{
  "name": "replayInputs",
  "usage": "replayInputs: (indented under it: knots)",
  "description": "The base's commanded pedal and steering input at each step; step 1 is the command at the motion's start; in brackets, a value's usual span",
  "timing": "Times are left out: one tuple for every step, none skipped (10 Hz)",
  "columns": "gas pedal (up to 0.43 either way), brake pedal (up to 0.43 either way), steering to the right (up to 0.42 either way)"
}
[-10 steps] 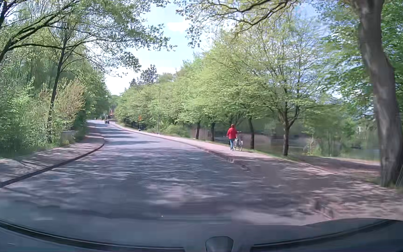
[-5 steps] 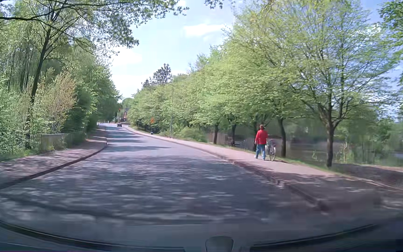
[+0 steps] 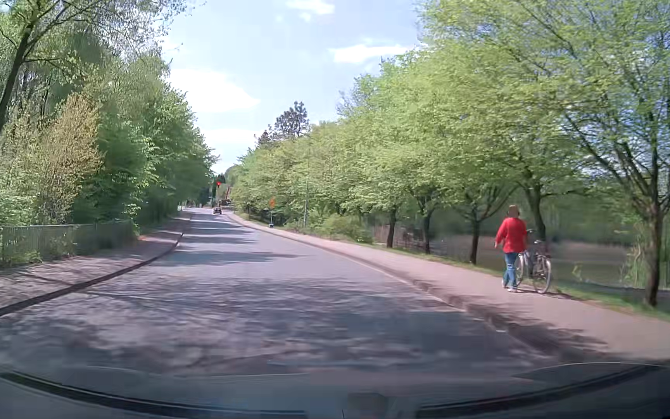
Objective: Follow the waypoints while adhering to traffic rules and regulations
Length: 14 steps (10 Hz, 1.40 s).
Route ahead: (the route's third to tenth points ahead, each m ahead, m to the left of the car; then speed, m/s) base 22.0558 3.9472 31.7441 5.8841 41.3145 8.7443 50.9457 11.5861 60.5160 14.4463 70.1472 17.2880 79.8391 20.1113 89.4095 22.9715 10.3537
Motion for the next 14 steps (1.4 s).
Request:
replayInputs:
  knots:
    - [0.059,0.0,-0.049]
    - [0.059,0.0,-0.049]
    - [0.059,0.0,-0.049]
    - [0.059,0.0,-0.049]
    - [0.059,0.0,-0.049]
    - [0.059,0.0,-0.048]
    - [0.059,0.0,-0.048]
    - [0.059,0.0,-0.047]
    - [0.047,0.0,-0.047]
    - [0.047,0.0,-0.047]
    - [0.047,0.0,-0.047]
    - [0.047,0.0,-0.047]
    - [0.047,0.0,-0.046]
    - [0.047,0.0,-0.044]
